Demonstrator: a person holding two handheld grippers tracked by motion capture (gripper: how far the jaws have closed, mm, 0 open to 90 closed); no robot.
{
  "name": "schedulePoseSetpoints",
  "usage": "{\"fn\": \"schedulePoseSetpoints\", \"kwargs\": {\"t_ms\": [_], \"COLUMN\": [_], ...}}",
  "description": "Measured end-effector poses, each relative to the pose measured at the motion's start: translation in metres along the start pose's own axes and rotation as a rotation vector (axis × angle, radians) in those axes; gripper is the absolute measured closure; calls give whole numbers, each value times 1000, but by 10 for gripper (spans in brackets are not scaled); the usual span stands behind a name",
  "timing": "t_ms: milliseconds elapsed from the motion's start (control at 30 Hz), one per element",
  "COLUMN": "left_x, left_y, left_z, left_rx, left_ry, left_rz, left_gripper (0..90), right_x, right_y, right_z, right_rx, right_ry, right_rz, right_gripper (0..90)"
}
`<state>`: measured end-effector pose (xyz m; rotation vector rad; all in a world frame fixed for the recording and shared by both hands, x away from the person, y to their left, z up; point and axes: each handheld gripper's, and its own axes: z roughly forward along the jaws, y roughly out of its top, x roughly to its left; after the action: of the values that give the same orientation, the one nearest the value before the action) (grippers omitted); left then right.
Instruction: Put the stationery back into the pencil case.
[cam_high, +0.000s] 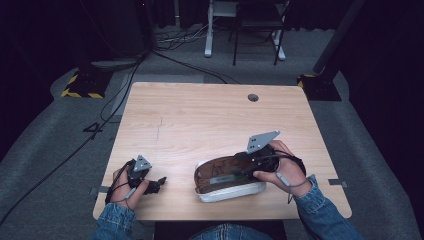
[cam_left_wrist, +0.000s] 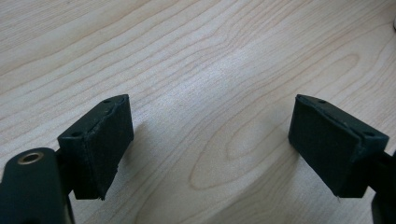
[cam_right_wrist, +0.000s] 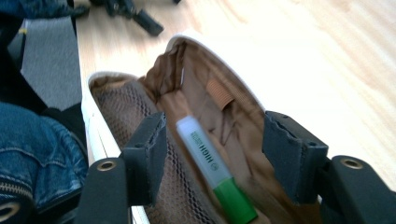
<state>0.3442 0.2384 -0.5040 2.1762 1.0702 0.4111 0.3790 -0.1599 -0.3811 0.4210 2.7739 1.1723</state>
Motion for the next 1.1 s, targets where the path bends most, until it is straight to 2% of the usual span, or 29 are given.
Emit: {"fn": "schedulePoseSetpoints", "kwargs": {"t_ms": [200, 533, 800, 1000, 1033, 1100], "left_x": [0, 0, 2, 3, 3, 3], "left_y": [0, 0, 1, 1, 1, 1], "left_z": [0, 1, 2, 2, 2, 2], "left_rx": [0, 0, 3, 7, 7, 3], "left_ry": [-5, -8, -6, -8, -8, -7], "left_rz": [-3, -7, 4, -3, -3, -5], "left_gripper": [142, 127, 109, 106, 106, 106], "right_x": [-9, -33, -50, -65, -65, -74], "right_y": [-2, -17, -32, -47, -47, -56], "right_z": [-16, -45, -62, -66, -66, -65], "right_rx": [-52, -109, -122, -99, -99, -88], "right_ry": [-48, -163, -248, -333, -333, -368], "right_rz": [35, 109, 162, 190, 190, 217], "right_gripper": [391, 373, 373, 366, 366, 365]}}
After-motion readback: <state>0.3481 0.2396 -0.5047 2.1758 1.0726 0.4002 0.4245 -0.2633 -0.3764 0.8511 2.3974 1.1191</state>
